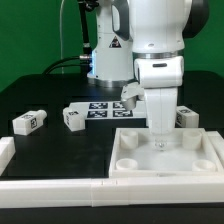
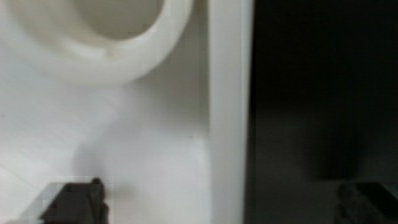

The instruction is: Assemble one leg

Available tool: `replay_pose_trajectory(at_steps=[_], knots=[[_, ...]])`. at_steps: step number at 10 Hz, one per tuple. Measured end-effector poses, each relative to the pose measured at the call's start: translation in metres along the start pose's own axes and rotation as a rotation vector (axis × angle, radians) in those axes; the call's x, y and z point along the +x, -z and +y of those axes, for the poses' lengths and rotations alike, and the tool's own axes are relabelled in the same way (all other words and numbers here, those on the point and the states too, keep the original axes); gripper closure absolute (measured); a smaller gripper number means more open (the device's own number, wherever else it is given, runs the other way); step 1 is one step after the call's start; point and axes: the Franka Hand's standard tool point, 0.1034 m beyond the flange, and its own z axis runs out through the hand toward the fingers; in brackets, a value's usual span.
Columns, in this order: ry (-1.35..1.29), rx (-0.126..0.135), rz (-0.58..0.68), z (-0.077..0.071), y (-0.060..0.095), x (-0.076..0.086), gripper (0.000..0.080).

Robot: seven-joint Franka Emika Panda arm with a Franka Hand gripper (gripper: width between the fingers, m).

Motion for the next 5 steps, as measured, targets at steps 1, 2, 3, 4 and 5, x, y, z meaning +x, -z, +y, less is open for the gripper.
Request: replay_pose_trajectory(at_steps=[1, 2, 3, 4, 5], knots=[[-0.020, -0.013, 0.003, -0.004, 0.007, 0.001, 0.0151], [-0.041, -0.023, 0.005, -0.007, 0.014, 0.004, 0.0151], [-0.070, -0.034, 0.007, -0.009, 0.022, 0.008, 0.0151], [-0.119, -0.043, 0.009, -0.008, 0.028, 0.012, 0.0151], [-0.114, -0.040, 0.008, -0.009, 0.026, 0.011, 0.0151]])
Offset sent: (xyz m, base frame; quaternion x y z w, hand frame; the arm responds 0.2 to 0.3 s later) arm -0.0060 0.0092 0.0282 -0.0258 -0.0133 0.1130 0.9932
